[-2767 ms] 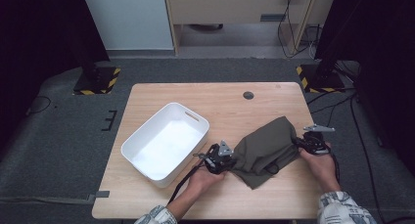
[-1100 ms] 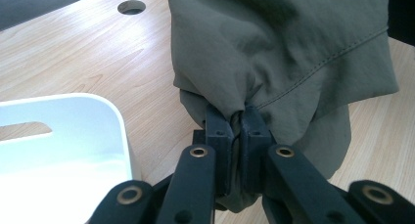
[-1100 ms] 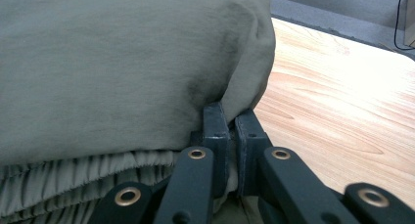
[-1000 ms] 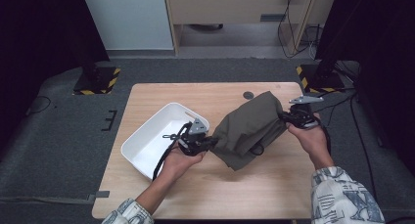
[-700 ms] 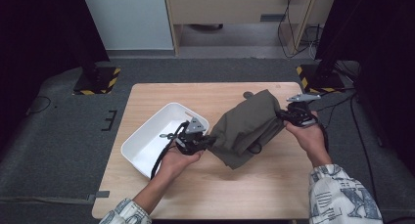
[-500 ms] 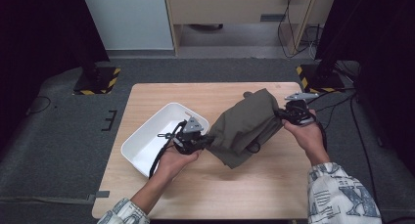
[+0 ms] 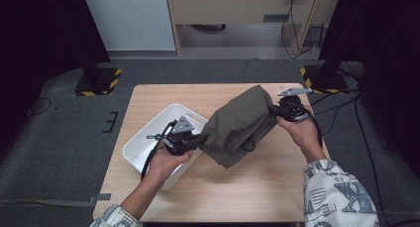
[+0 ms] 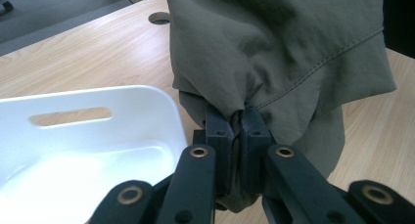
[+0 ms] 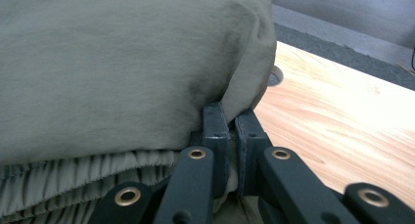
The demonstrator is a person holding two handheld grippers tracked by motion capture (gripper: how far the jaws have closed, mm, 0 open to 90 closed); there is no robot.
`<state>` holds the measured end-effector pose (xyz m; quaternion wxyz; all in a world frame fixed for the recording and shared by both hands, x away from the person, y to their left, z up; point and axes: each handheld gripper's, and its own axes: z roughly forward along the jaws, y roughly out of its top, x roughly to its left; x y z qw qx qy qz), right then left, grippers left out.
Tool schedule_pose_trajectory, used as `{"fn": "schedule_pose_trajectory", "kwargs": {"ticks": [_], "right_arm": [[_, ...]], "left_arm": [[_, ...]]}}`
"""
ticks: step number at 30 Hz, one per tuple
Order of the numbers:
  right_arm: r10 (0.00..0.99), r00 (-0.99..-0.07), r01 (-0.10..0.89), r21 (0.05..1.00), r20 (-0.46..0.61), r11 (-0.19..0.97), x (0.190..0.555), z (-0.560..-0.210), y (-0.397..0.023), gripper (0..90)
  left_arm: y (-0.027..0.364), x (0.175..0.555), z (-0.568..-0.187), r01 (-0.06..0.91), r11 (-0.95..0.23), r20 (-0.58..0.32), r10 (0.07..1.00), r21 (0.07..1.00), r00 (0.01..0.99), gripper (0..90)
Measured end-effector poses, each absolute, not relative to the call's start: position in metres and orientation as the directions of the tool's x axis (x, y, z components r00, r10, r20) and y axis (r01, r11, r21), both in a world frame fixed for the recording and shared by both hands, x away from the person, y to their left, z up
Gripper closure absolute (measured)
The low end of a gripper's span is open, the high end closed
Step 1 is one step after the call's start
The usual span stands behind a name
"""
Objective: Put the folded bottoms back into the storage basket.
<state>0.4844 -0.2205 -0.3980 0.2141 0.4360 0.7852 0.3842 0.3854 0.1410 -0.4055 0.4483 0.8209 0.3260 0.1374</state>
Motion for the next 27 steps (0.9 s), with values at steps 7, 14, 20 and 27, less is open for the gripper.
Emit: {"fn": "schedule_pose_trajectory", "kwargs": {"ticks": [7,14,20,27], "right_arm": [[0.829,-0.559,0.496,0.800,-0.005,0.339,0.490,-0.389,-0.199,86.3],[0.816,-0.578,0.481,0.805,-0.006,0.347,0.492,-0.381,-0.183,86.3],[0.805,-0.593,0.471,0.806,-0.012,0.359,0.495,-0.376,-0.167,86.3],[0.795,-0.607,0.471,0.805,-0.003,0.362,0.498,-0.375,-0.149,86.3]], "left_arm": [[0.161,0.382,-0.397,0.414,-0.368,-0.064,0.677,0.833,0.733,85.2],[0.180,0.380,-0.390,0.415,-0.353,-0.064,0.692,0.839,0.719,85.2],[0.195,0.377,-0.384,0.417,-0.334,-0.069,0.705,0.845,0.706,85.3],[0.212,0.375,-0.380,0.420,-0.333,-0.063,0.717,0.844,0.694,85.3]]}}
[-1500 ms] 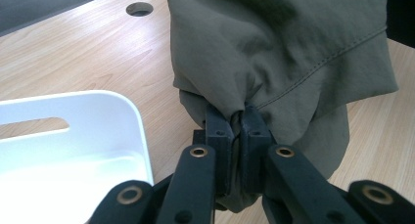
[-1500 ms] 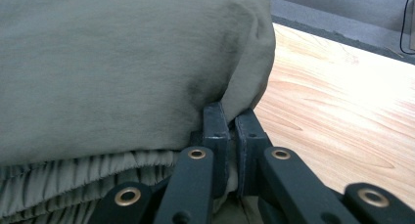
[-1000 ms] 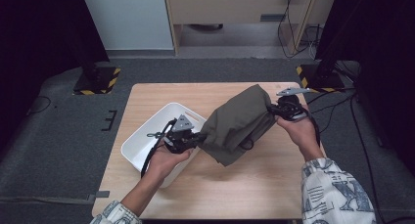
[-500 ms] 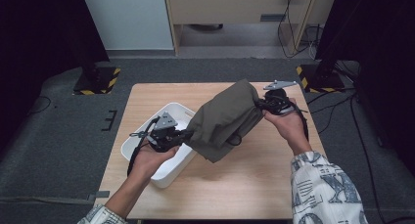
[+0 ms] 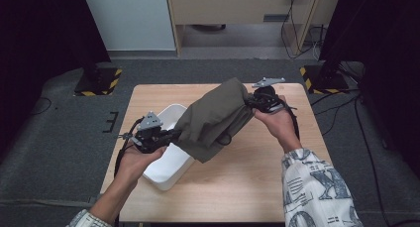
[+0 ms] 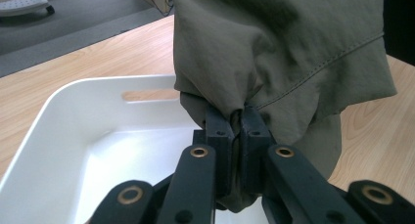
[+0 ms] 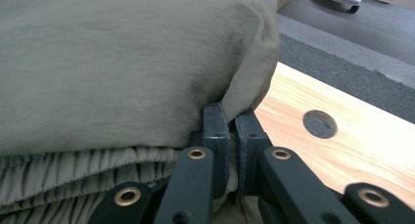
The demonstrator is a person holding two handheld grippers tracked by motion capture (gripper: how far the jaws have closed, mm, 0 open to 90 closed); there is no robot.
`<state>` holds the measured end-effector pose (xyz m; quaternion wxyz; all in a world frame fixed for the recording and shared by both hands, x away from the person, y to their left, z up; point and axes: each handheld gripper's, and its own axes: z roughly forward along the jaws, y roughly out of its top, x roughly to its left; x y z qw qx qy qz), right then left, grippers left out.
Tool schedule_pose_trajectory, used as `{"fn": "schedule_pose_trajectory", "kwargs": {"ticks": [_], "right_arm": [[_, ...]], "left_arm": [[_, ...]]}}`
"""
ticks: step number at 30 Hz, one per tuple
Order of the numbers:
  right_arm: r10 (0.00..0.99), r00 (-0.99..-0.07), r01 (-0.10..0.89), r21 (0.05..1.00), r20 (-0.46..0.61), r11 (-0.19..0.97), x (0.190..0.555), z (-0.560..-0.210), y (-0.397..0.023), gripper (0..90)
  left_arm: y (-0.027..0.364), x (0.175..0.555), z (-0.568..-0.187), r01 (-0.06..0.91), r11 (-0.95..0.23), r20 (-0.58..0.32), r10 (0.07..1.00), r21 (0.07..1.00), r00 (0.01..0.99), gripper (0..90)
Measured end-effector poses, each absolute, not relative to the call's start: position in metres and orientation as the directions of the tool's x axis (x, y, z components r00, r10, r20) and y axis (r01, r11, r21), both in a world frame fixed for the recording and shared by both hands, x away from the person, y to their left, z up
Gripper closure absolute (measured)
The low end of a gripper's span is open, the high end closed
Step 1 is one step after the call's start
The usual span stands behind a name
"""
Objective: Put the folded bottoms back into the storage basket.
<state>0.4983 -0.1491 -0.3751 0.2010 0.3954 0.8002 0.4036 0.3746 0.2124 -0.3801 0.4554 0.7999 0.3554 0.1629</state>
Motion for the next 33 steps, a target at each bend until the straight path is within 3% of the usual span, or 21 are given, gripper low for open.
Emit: {"fn": "schedule_pose_trajectory", "kwargs": {"ticks": [33], "right_arm": [[0.731,-0.681,0.443,0.811,0.029,0.381,0.510,-0.401,-0.051,86.2]], "left_arm": [[0.304,0.359,-0.397,0.463,-0.268,-0.087,0.785,0.845,0.613,85.3]]}}
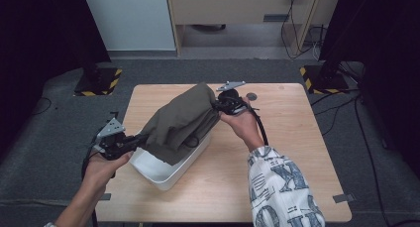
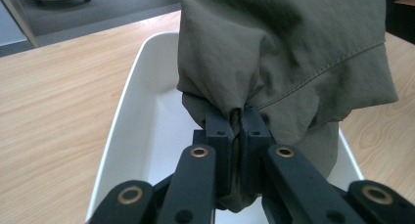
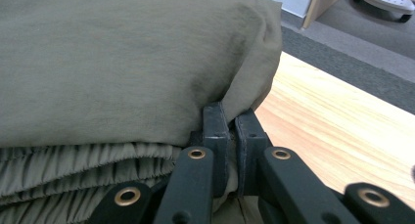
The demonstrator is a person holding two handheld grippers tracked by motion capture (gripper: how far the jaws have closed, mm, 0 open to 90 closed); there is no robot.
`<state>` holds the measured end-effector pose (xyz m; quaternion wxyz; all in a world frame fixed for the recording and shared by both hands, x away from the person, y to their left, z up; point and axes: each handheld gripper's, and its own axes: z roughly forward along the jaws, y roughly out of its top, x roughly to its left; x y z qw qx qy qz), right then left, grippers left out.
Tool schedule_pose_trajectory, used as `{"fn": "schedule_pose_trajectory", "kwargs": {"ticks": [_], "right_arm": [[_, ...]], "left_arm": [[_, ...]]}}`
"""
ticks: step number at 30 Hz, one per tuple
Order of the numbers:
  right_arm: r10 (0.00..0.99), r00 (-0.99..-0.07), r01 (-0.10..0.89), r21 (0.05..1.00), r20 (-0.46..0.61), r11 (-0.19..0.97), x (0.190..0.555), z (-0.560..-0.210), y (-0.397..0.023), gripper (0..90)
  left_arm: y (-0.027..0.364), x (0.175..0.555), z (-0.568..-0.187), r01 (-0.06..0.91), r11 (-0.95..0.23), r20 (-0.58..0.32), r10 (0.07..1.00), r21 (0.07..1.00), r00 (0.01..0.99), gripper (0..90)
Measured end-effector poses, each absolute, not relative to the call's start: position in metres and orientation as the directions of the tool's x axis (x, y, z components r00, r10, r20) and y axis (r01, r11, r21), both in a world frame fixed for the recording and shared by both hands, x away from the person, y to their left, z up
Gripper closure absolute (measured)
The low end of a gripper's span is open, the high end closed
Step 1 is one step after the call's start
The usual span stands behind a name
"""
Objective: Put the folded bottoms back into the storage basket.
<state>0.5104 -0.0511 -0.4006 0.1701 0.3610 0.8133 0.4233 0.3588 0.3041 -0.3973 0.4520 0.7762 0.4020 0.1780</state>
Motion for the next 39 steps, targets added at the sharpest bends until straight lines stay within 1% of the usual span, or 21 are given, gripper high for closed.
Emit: {"fn": "schedule_pose_trajectory", "kwargs": {"ticks": [6,17,24,29,31,39], "right_arm": [[0.719,-0.694,0.436,0.815,0.035,0.381,0.508,-0.413,-0.043,86.2],[0.695,-0.717,0.429,0.813,0.043,0.392,0.502,-0.422,-0.029,86.2],[0.681,-0.731,0.428,0.804,0.039,0.414,0.501,-0.428,-0.021,86.2],[0.673,-0.738,0.429,0.800,0.042,0.420,0.499,-0.431,-0.017,86.2],[0.673,-0.737,0.439,0.800,0.059,0.410,0.498,-0.432,-0.016,86.2],[0.663,-0.746,0.435,0.792,0.051,0.428,0.497,-0.436,-0.008,86.2]], "left_arm": [[0.314,0.356,-0.406,0.473,-0.262,-0.093,0.791,0.841,0.605,85.2],[0.327,0.345,-0.421,0.489,-0.260,-0.093,0.804,0.832,0.587,85.2],[0.334,0.339,-0.422,0.492,-0.253,-0.094,0.812,0.833,0.576,85.1],[0.336,0.334,-0.426,0.494,-0.269,-0.078,0.815,0.827,0.575,85.0],[0.337,0.332,-0.427,0.497,-0.264,-0.083,0.816,0.826,0.571,85.0],[0.343,0.328,-0.428,0.501,-0.257,-0.084,0.824,0.826,0.561,84.9]]}}
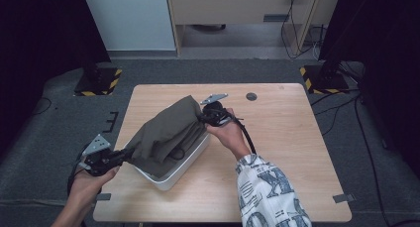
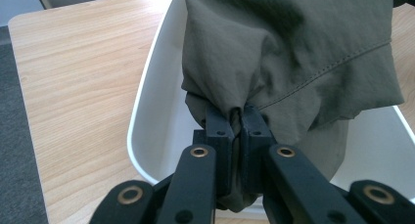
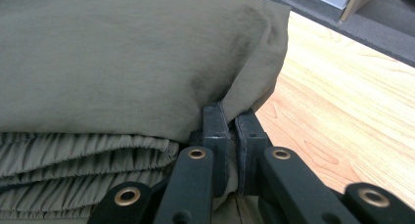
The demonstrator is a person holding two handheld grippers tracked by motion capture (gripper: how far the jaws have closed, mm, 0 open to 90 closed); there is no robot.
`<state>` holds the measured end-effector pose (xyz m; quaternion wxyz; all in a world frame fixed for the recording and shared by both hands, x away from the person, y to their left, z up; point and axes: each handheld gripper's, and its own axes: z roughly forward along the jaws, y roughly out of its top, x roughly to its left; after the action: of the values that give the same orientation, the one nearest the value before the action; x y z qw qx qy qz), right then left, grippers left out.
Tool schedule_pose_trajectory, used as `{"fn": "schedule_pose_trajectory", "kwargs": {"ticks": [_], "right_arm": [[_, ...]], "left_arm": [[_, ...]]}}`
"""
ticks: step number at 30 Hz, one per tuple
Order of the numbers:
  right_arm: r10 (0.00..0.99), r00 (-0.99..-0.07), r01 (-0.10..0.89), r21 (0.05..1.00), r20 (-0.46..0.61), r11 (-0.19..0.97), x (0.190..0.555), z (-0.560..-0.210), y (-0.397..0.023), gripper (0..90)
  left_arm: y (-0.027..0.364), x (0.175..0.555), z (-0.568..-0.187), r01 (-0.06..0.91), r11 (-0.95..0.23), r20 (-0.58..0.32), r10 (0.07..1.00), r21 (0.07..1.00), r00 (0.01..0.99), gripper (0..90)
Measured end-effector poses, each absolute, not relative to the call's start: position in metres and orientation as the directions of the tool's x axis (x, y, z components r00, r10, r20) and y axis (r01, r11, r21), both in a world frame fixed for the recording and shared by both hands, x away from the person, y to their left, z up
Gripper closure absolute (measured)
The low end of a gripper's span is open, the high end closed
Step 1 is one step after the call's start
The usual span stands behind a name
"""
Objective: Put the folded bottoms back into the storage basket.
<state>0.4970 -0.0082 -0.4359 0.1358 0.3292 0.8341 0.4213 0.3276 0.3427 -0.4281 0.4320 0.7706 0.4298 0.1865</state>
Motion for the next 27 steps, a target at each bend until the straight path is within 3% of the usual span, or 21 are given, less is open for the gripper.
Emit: {"fn": "schedule_pose_trajectory", "kwargs": {"ticks": [27], "right_arm": [[0.635,-0.771,0.444,0.755,0.046,0.484,0.495,-0.454,0.006,86.2]], "left_arm": [[0.352,0.324,-0.442,0.522,-0.265,-0.085,0.829,0.811,0.553,85.0]]}}
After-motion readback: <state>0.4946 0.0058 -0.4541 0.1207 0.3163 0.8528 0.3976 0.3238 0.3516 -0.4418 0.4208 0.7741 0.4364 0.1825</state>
